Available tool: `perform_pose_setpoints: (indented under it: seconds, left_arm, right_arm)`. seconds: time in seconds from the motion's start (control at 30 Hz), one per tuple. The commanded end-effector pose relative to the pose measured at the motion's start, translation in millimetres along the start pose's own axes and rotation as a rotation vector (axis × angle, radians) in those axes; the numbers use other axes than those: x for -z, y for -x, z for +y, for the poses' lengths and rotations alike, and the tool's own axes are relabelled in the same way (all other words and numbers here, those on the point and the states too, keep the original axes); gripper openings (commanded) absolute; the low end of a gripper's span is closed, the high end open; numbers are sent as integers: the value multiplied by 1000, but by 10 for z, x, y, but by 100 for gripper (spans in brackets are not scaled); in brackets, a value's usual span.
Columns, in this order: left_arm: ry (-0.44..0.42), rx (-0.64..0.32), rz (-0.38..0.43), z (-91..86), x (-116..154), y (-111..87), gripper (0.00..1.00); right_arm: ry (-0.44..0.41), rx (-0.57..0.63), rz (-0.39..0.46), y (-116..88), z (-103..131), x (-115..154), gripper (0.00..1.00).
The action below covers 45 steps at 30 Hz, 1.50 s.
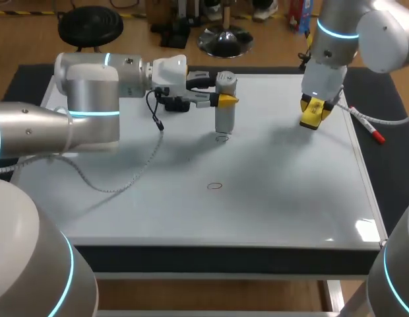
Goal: Pick up the inspection probe, press it on each red-marked spot on the whiteboard one by one, put down the probe, pick up the eraser, and wipe off all the red marks.
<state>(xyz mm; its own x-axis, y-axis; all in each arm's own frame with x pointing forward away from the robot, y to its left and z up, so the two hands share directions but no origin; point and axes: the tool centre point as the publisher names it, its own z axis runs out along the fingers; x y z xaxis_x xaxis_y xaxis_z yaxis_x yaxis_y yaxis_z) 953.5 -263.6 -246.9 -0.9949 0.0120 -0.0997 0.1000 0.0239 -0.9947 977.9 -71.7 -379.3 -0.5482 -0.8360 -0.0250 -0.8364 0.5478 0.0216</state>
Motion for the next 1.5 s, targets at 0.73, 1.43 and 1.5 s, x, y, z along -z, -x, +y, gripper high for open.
perform_pose_setpoints:
  seconds: [0.73,1.43,1.5]
  left_arm:
    - [-26,-14,263,-583,147,849,0]
    - [-2,-45,430,-709,185,1467,0]
    - [-5,-41,433,-681,192,1516,0]
  right_arm:
    - [0,2,3,-2,-11,6,0]
    - [0,2,3,-2,-11,6,0]
    - [0,2,3,-2,-11,6,0]
